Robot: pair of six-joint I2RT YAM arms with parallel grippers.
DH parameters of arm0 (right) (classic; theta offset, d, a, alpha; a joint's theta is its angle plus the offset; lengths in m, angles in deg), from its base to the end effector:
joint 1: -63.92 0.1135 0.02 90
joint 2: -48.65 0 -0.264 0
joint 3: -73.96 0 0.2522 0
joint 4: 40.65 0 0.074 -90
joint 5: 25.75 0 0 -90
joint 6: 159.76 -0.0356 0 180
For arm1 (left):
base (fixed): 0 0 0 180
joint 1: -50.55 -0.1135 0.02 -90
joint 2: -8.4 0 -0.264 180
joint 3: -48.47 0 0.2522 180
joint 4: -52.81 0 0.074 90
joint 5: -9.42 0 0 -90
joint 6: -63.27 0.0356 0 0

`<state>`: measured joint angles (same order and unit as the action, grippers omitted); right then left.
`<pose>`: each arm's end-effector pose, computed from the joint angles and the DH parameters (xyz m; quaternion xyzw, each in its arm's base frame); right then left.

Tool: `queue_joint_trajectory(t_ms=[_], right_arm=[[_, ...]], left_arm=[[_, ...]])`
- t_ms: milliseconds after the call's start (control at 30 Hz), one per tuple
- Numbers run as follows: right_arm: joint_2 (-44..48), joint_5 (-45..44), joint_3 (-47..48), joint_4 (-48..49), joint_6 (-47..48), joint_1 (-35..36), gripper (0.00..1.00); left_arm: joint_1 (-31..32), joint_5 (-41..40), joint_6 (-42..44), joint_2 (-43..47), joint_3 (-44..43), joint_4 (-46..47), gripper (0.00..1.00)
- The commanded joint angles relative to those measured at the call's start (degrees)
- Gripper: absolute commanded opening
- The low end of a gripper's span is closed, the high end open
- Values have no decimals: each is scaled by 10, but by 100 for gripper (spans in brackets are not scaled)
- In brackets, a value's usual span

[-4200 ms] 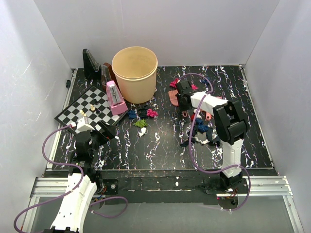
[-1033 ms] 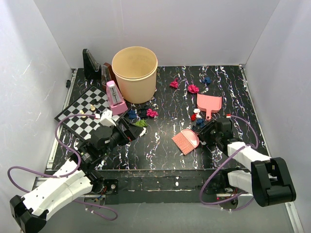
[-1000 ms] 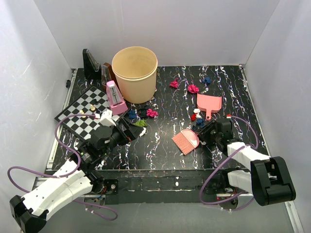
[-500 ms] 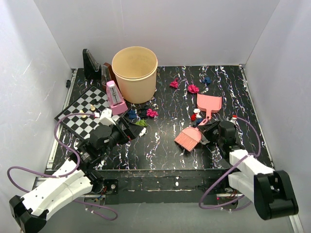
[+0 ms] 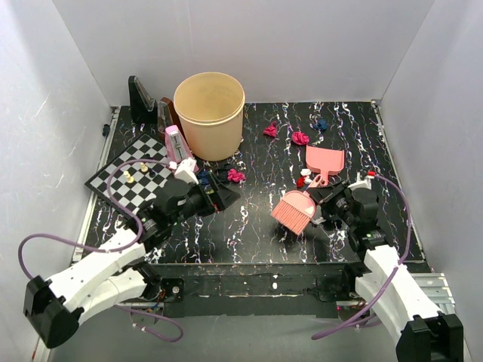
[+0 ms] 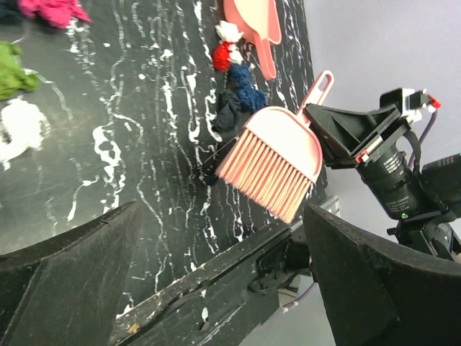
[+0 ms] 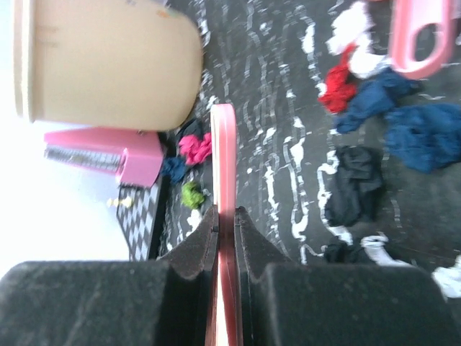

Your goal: Sweep away the paper scraps from the table

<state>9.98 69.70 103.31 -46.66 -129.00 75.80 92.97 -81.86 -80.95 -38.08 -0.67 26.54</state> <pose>0.1640 0.0380 0.2087 0.2926 0.7389 0.3831 0.4708 0.1412 -0.1280 0.2727 -0.0921 0.8317 -0.4027 0.3710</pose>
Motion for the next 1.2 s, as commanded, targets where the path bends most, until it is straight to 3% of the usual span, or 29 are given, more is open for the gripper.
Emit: queue_joint_trajectory(t_ms=[0,233,500,633,967,1167], right_arm=[[-9,111,48,45,26,6,1],[-15,192,65,79,18,12,1],[3,237,66,97,12,13,1],[4,240,68,108,3,12,1],[-13,255,76,130,-18,12,1],[19,185,70,107,-21,12,1]], left_arm=[[2,87,38,-70,-58,49,96],[2,159,32,-174,-80,158,95],[2,261,-7,-287,-124,262,76],[5,291,-44,-320,-109,317,74],[21,296,-61,-338,-84,347,66],[22,268,-95,-308,-21,398,73]])
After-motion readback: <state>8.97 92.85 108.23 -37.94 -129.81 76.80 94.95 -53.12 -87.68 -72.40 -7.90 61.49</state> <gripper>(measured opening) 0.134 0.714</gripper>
